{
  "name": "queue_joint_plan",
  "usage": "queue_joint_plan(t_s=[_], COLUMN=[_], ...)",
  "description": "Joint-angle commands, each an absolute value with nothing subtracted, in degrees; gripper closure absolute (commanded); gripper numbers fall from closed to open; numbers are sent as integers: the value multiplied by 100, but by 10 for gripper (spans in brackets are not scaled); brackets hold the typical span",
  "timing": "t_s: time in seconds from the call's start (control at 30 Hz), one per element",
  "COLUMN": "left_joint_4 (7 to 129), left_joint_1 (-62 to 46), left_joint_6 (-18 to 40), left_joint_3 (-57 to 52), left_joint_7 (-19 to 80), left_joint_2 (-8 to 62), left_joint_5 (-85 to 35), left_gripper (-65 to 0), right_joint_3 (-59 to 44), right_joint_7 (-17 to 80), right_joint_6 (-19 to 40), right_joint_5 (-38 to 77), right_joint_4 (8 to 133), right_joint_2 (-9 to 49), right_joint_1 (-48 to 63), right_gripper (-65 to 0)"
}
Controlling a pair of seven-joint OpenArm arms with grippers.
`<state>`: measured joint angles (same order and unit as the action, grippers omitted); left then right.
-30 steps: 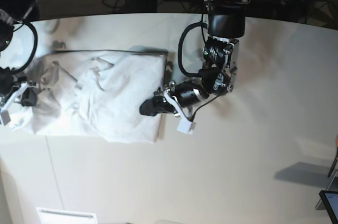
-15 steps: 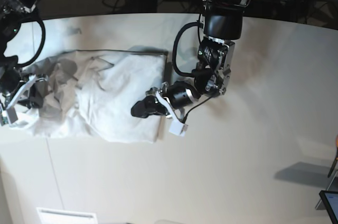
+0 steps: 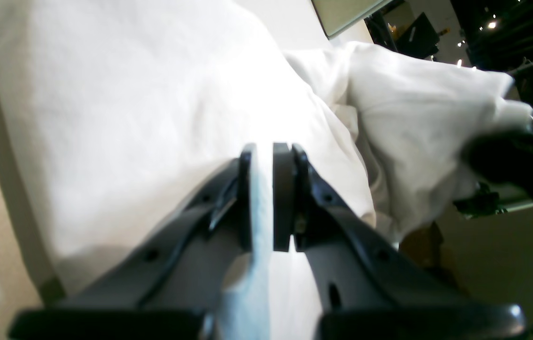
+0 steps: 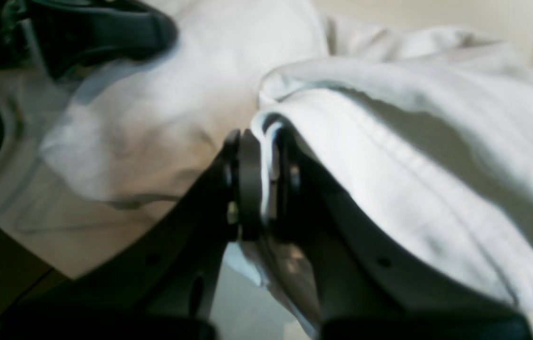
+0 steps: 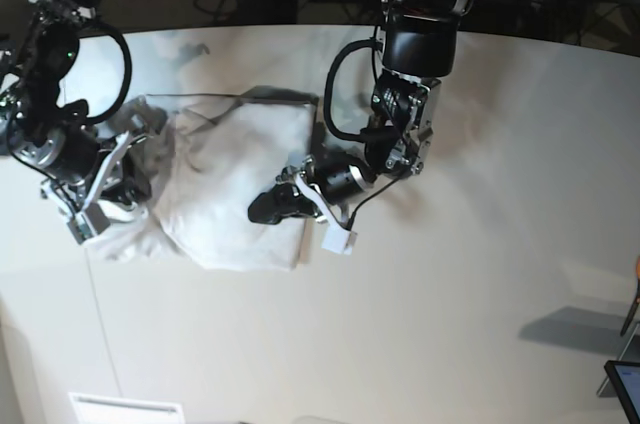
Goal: Fold the T-shirt properly
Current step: 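Grasp the shirt edge with the right gripper and lift it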
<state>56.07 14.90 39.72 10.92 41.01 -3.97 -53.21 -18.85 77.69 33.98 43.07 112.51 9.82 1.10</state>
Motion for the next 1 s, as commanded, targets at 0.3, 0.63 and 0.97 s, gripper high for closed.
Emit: queue_joint_plan(t_s=[0.3,0.63,0.97], left_joint_4=[5534,5385,5411], left_joint_1=[1701,1842,1833], left_joint_6=[4000,4000,4000], left_joint_3=[1103,1103,1068], left_joint_7=[4066,4057,4084], left_joint_2=[-435,-453,-435], left_joint_5=[-5402,-5411,-5437], left_gripper=[-54,-54,-54], right_joint_3=[-1719,-1095,127], right_joint_7=[7626,7512,6826], right_joint_6=[2747,2492,2070], right_joint_5=[5745,6026,5112], right_joint_4=[11363,11319,11248], right_joint_2=[1068,1059,1068], right_joint_1=[13,22,22], right_gripper=[-1,-1,-1])
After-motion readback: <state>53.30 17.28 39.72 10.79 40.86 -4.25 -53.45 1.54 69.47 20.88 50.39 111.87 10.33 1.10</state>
